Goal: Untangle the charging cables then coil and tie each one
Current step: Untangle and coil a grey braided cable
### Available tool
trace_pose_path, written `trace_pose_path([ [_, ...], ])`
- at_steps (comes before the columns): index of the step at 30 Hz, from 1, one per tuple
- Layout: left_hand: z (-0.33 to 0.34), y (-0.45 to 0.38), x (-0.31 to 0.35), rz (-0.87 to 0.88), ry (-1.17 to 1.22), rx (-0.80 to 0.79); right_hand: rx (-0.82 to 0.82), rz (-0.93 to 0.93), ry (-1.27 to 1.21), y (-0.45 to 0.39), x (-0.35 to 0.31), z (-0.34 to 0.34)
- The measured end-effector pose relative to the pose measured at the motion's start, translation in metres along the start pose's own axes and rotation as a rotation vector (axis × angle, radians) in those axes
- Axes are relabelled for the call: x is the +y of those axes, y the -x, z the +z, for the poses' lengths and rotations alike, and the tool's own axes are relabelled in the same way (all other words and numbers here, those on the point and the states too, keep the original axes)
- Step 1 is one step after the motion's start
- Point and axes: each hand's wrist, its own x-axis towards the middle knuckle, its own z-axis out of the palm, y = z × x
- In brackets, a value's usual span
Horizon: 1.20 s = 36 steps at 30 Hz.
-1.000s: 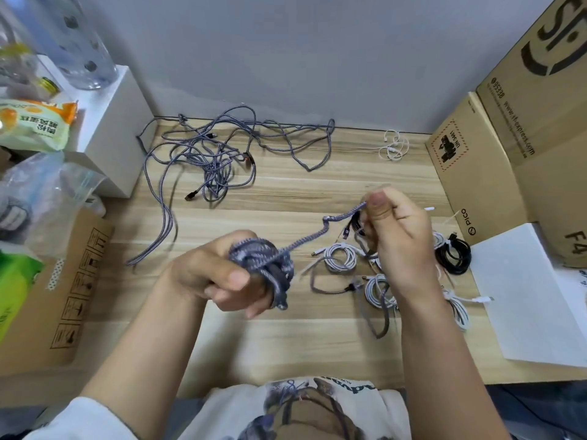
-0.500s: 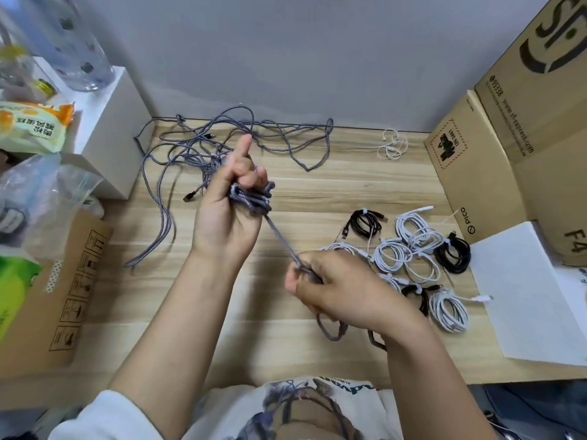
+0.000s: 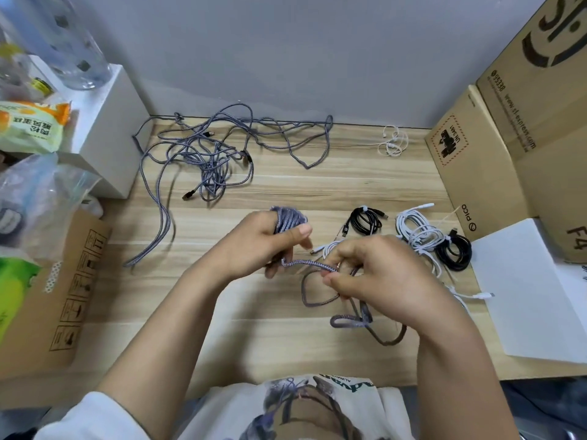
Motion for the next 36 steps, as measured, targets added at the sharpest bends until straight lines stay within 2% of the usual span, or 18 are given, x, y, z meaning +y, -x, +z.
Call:
trace_pose_path([
  [3, -0.006, 0.007, 0.003, -0.062, 0.079, -0.318, 0.158, 0.006, -0.052, 0.0, -0.002, 0.002],
  [5, -0.011, 0.012, 0.008, -0.065, 0.087, -0.485, 0.164, -0.012, -0.154, 0.0, -0.004, 0.004],
  [9, -0.016, 0.014, 0.015, -0.106, 0.146, -0.634, -0.023, -0.105, -0.607, 0.0, -0.008, 0.002],
  [11, -0.017, 0.013, 0.013, -0.082, 0.197, -0.649, -0.051, -0.16, -0.801, -0.002, -0.008, 0.001],
  [14, -0.016, 0.012, 0.01, -0.021, 0.327, -0.583, -0.023, -0.187, -0.971, -0.007, -0.001, 0.003],
  [18, -0.015, 0.013, 0.002, 0.089, 0.524, -0.436, 0.033, -0.187, -0.89, -0.011, 0.005, 0.004],
  [23, -0.01, 0.013, 0.009, 0.095, 0.575, -0.078, 0.122, -0.107, -0.85, -0.016, 0.008, 0.014],
  [26, -0.003, 0.008, 0.013, 0.059, 0.497, 0.155, 0.098, -0.086, -0.823, -0.017, 0.0, 0.023],
  [29, 0.001, 0.003, 0.013, 0.057, 0.299, 0.337, 0.055, -0.085, -0.766, -0.015, -0.004, 0.026],
  [31, 0.001, 0.003, 0.009, 0.078, 0.165, 0.376, 0.065, -0.09, -0.724, -0.015, -0.006, 0.028],
  [34, 0.0, 0.004, 0.003, 0.094, -0.108, 0.344, 0.161, -0.142, -0.634, -0.014, -0.006, 0.026],
  [36, 0.0, 0.005, 0.002, 0.075, -0.162, 0.31, 0.239, -0.191, -0.583, -0.01, -0.008, 0.021],
])
